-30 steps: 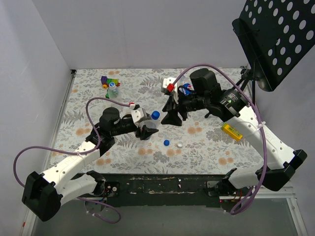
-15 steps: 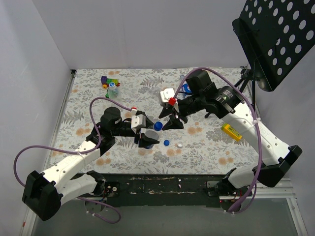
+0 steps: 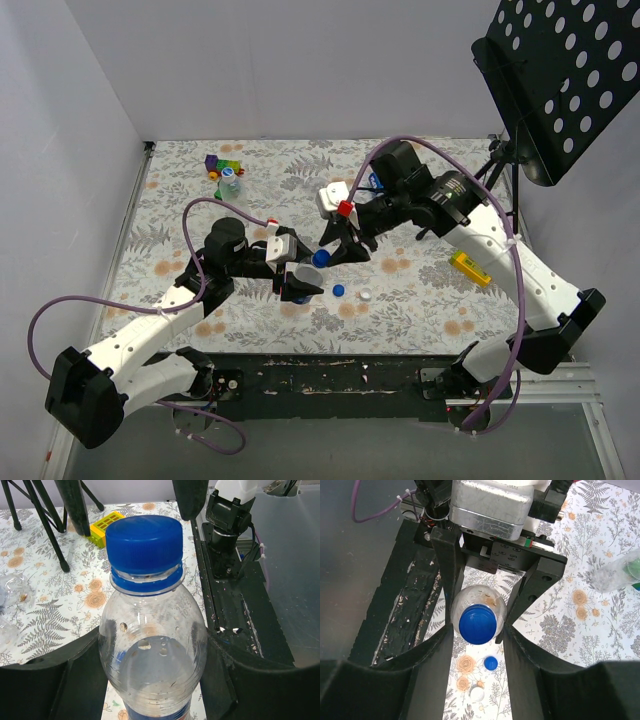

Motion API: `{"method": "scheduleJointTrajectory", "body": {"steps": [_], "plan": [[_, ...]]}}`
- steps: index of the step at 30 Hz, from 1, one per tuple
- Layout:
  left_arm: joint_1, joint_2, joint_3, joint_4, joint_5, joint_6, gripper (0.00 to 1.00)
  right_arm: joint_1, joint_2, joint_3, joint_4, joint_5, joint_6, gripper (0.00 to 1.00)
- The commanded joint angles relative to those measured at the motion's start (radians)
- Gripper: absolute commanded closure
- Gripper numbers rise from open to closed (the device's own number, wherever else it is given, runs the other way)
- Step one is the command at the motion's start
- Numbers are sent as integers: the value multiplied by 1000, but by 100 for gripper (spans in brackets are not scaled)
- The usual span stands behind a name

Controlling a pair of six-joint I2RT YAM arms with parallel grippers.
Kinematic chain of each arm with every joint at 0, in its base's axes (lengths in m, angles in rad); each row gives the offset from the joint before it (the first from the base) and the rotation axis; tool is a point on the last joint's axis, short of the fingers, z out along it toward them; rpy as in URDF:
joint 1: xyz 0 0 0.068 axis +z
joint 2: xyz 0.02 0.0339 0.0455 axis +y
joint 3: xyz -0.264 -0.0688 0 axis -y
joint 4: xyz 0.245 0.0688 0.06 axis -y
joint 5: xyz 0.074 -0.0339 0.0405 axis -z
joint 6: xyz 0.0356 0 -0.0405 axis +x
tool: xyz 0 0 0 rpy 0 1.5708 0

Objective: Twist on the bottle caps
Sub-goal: Screw the bottle cap onto the plastic bottle.

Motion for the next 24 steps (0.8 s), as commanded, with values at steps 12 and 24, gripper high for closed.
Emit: {"method": "scheduleJointTrajectory", "body": {"steps": [12, 24], "plan": [[7, -10, 38, 8, -4, 2, 100, 33, 39, 60, -25, 31, 50, 64], [-49, -74, -22, 90, -602, 6, 100, 80, 39, -69, 234, 553, 835, 86]]}}
